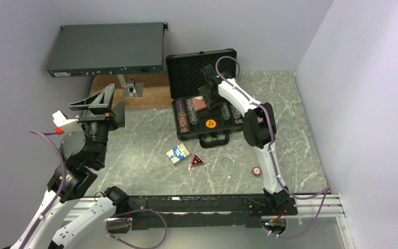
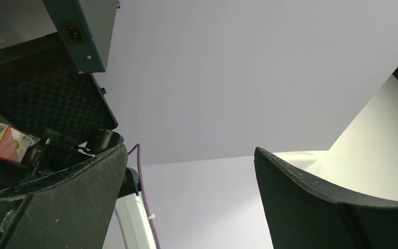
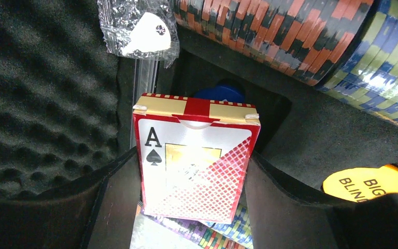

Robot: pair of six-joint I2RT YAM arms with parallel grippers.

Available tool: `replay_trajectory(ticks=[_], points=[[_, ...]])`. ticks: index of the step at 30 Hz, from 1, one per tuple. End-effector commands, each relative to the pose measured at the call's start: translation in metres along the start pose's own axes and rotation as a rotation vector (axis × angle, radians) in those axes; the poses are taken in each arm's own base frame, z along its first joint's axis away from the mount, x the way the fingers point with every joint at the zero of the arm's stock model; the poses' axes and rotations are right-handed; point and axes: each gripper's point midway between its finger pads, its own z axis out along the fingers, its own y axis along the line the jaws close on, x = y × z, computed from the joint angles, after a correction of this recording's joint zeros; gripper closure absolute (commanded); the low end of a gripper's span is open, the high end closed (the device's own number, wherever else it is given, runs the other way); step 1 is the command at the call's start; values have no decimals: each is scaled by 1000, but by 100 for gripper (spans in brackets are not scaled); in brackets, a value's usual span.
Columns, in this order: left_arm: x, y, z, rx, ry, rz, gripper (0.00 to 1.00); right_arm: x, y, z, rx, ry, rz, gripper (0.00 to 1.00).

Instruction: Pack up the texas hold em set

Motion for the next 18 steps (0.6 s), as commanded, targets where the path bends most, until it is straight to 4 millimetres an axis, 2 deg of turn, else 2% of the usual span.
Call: replay_trajectory(ticks=[1,4,11,14,18], points=[[-7,-35,-8,83,1,-58,0,-2,20,-12,-50,-7,81,100],[-11,-34,-10,109,-12,-70,0,-5,15,-8,-27,-30,94,100],[-15,-39,-15,106,-16,5,0,-14,-14,-6,58,-79,119,100],[-18,-17,-15,12,-30,44,0,-19,-24,-6,95,-110,109,100],[-17,18,-21,-93,-4,134,0,-29,-27,-9,120,-156,94,100]])
